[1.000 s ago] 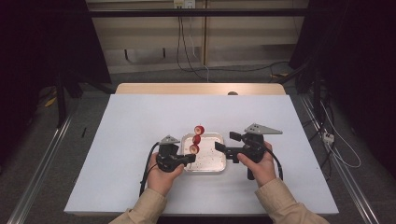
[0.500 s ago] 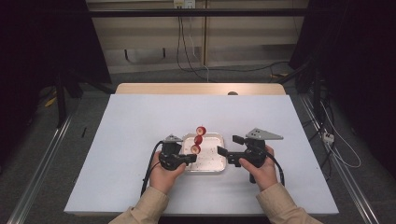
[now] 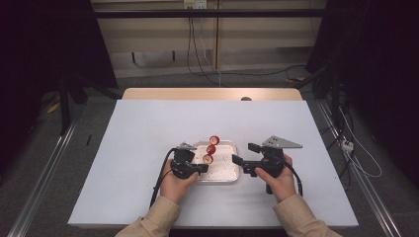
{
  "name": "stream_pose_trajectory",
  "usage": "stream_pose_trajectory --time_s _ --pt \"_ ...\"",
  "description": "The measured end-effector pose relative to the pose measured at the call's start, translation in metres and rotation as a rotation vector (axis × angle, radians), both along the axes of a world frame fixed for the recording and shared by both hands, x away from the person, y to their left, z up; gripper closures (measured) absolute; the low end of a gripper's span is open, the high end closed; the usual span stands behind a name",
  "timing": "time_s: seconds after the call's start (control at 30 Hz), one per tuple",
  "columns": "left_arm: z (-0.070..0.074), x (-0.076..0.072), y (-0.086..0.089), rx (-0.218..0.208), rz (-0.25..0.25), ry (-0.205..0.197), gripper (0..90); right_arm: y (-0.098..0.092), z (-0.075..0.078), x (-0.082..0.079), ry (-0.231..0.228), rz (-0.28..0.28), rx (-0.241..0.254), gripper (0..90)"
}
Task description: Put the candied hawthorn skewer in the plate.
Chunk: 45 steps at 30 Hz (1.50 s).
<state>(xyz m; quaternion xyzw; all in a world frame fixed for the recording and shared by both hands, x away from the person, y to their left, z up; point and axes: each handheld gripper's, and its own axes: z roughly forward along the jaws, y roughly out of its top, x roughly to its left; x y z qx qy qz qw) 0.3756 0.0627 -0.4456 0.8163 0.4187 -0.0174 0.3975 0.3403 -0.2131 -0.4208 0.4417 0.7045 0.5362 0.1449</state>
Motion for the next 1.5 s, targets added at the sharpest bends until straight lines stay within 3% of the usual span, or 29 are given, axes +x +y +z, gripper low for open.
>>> stream_pose_trajectory --time_s 0.8,1.23,1.5 --pt "-0.0060 0.0029 -0.0056 0.036 0.012 0.005 87.8 -0.0041 0.0050 -0.0007 -0.003 -0.004 0.010 15.6" --pt "-0.0030 0.0028 -0.0056 0.019 0.005 -0.001 84.4 -0.0042 0.0027 -0.0009 0.003 -0.004 0.004 15.6" --pt "0.0014 0.0010 -0.0052 -0.003 0.009 -0.024 76.9 -0.0022 0.0014 0.0000 0.006 -0.003 0.000 15.6"
